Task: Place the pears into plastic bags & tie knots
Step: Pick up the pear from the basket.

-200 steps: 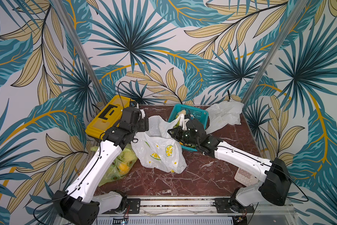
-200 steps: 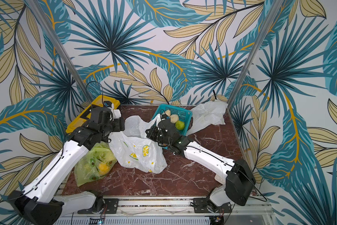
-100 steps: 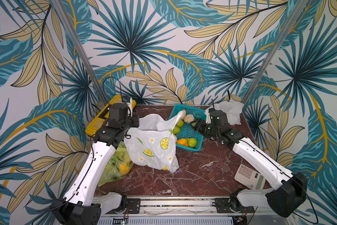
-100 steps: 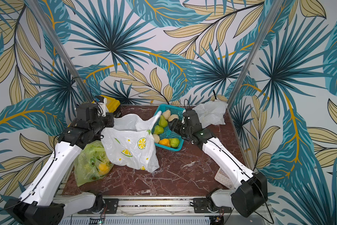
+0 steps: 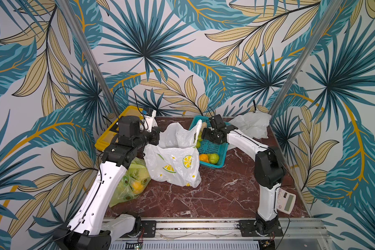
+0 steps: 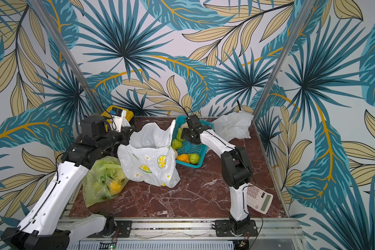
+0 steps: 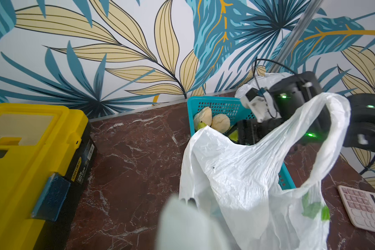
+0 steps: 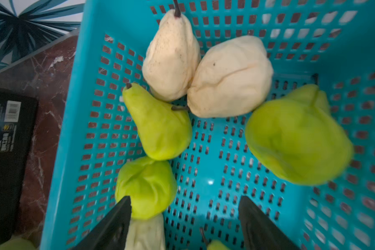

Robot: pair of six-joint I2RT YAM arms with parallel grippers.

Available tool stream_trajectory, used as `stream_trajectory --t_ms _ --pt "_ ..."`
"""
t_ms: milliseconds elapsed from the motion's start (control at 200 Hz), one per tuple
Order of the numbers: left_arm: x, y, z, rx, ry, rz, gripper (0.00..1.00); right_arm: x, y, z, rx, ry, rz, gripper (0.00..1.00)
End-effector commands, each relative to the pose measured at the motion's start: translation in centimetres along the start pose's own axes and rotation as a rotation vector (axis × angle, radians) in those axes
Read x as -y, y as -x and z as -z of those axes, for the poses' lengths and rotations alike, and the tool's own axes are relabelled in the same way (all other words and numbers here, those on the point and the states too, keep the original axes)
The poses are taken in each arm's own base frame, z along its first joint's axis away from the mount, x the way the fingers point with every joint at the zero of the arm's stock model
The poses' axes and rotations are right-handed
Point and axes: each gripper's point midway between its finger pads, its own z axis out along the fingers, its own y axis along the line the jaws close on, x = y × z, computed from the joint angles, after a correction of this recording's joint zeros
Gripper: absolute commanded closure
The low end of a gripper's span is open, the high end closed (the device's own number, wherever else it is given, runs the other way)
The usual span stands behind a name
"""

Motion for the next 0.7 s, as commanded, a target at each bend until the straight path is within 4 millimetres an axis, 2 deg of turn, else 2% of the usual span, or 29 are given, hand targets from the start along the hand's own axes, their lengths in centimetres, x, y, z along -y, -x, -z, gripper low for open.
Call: stream_trajectory --t_ms 0,145,250,290,335,406,481,591,631,641,691 --pt "1.5 0.0 0.7 0.02 -0.088 -0.006 1.0 -1.1 1.7 -2.3 0.041 0.01 0.013 0.21" --pt "2.4 -0.7 0.5 -0.001 -0.15 0.019 1.0 -1.8 1.2 -6.7 0.015 0.031 -0.011 0.21" --pt "2.8 -0.9 0.5 -0.008 -0.175 0.022 1.0 -2.2 1.1 -8.3 0.011 0.053 -0.01 0.21" --pt "2.9 -1.1 0.5 -0.012 -0.182 0.025 1.0 -2.5 1.2 -8.6 0.012 0.071 -0.008 0.26" --pt "3.0 -1.1 0.4 -0.015 -0.186 0.027 1.0 -2.6 1.3 -8.4 0.01 0.068 -0.004 0.37" --pt "3.3 -1.1 0.6 -0.013 -0.206 0.025 1.0 -3.0 1.9 -6.8 0.021 0.093 0.001 0.52" --pt "3.5 -1.3 0.8 -0.013 -0.216 0.027 1.0 -3.6 2.8 -3.6 0.066 0.133 0.009 0.63" --pt "3.0 -1.8 0.4 -0.026 -0.194 0.041 1.0 -4.0 3.7 1.9 0.122 0.194 0.016 0.67" --pt "2.6 -1.8 0.1 -0.03 -0.175 0.051 1.0 -3.9 3.5 3.9 0.125 0.214 0.016 0.68" --pt "2.5 -1.9 0.0 -0.031 -0.168 0.055 1.0 -3.5 2.8 3.7 0.11 0.207 0.015 0.67" --pt "1.9 -1.6 -0.1 -0.026 -0.133 0.072 1.0 -3.1 2.1 6.1 0.108 0.226 0.012 0.68"
